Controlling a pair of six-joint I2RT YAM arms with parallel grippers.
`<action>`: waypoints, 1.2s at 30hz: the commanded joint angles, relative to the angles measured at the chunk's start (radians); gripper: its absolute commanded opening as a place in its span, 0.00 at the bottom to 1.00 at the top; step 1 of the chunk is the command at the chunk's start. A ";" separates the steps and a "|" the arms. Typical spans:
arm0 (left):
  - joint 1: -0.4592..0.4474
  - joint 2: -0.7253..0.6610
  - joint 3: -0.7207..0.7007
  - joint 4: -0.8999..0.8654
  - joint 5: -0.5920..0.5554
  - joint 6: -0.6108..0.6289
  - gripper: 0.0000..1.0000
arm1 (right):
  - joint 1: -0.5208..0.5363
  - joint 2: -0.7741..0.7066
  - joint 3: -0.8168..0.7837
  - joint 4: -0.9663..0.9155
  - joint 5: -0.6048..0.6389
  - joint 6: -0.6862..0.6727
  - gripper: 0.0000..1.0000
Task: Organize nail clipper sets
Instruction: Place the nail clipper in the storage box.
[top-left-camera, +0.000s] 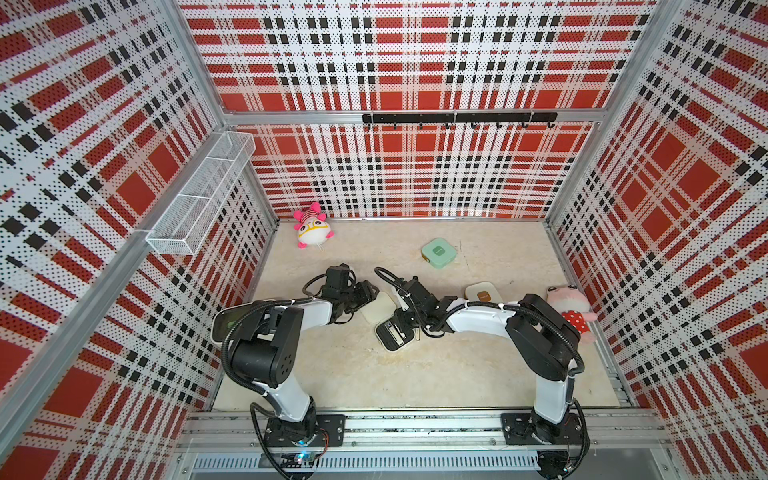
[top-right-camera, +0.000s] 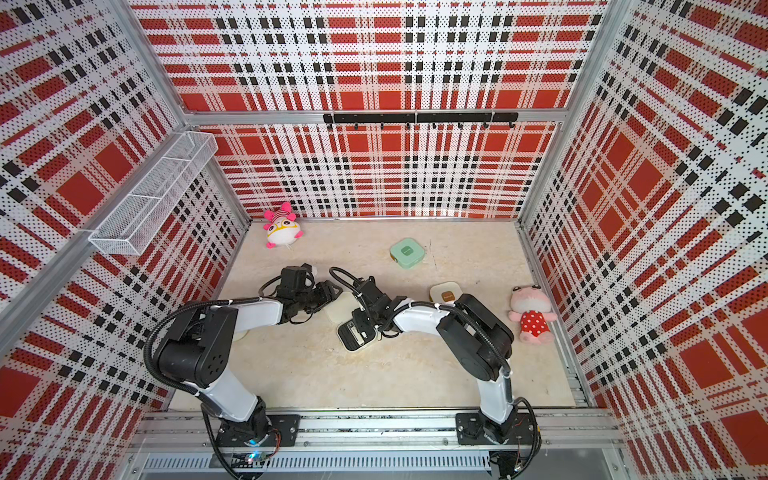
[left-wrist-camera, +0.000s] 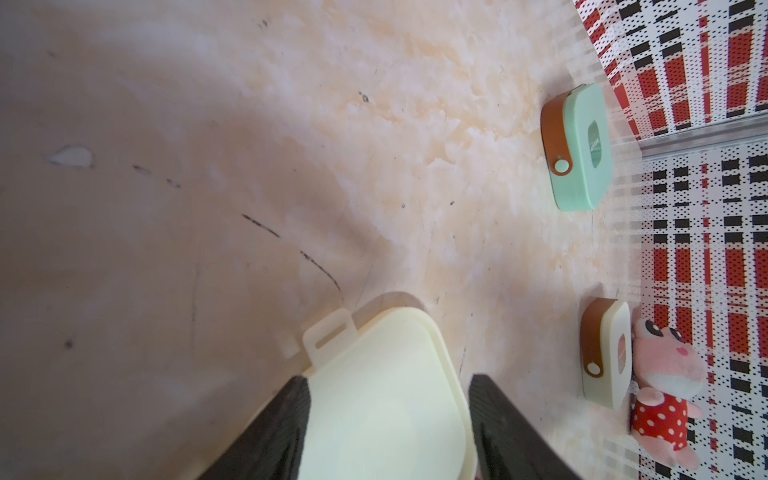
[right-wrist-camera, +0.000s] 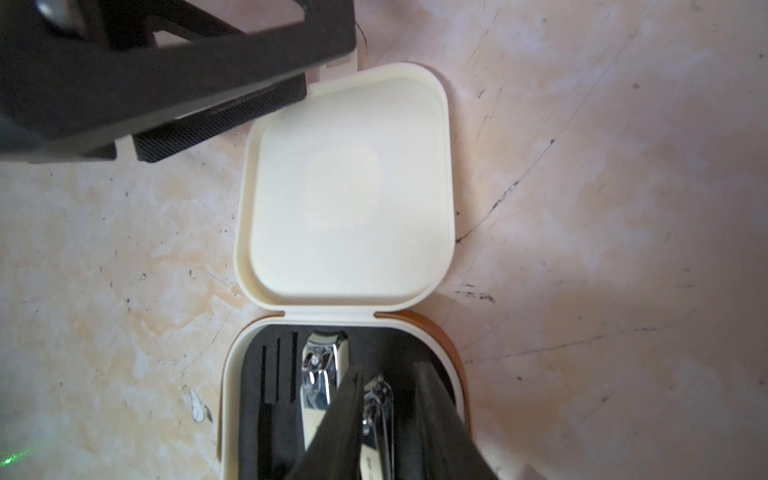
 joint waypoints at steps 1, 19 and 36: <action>-0.004 0.006 -0.008 0.001 0.002 0.015 0.66 | -0.006 -0.057 -0.021 -0.004 -0.006 -0.006 0.25; -0.005 0.005 -0.006 0.000 0.001 0.015 0.66 | -0.006 -0.080 -0.088 0.007 -0.054 -0.006 0.21; -0.007 0.010 -0.003 0.000 0.001 0.015 0.65 | -0.006 -0.032 -0.097 0.016 -0.075 -0.009 0.15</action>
